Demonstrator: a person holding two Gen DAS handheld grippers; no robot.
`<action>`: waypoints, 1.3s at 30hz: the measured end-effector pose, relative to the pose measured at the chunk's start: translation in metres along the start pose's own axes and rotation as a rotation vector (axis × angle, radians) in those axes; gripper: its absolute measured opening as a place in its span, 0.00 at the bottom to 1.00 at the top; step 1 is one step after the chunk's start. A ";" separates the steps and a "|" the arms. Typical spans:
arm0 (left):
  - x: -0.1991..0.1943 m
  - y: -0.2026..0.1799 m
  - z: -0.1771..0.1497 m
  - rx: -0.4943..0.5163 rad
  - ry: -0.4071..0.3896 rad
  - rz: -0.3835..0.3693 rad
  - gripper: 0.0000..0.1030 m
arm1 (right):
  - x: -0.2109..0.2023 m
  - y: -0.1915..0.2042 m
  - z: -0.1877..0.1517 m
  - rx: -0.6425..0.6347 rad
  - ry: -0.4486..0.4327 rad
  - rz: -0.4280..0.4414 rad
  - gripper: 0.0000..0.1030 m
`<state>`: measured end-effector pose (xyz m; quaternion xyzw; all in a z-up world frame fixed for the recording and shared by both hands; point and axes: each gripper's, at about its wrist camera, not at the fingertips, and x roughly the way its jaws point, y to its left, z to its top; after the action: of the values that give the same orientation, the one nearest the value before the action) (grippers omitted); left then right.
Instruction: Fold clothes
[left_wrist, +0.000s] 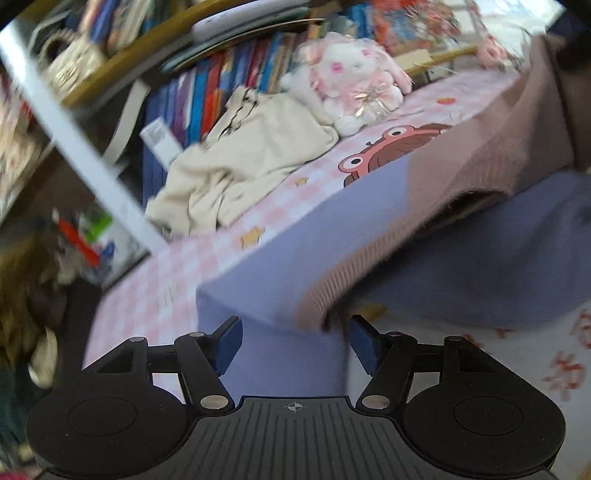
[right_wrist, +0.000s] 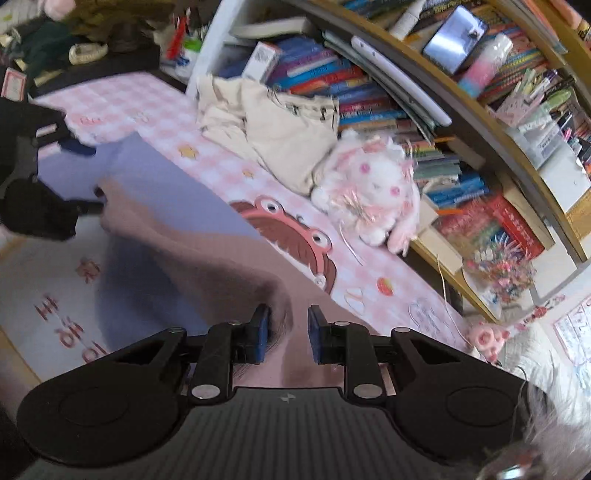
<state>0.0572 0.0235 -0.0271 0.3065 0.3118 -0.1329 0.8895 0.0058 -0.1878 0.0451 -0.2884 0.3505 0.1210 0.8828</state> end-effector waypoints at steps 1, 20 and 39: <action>0.008 -0.001 0.002 0.013 0.015 -0.004 0.63 | 0.003 -0.002 -0.001 0.002 0.012 0.008 0.21; -0.013 0.035 0.006 -0.294 -0.131 -0.117 0.10 | -0.004 0.004 -0.012 -0.096 0.087 -0.024 0.08; -0.211 0.206 -0.064 -0.859 -0.501 0.214 0.06 | -0.154 0.004 0.058 0.183 -0.330 0.948 0.06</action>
<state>-0.0477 0.2333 0.1624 -0.0983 0.0821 0.0297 0.9913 -0.0764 -0.1517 0.1835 0.0039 0.3077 0.5210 0.7962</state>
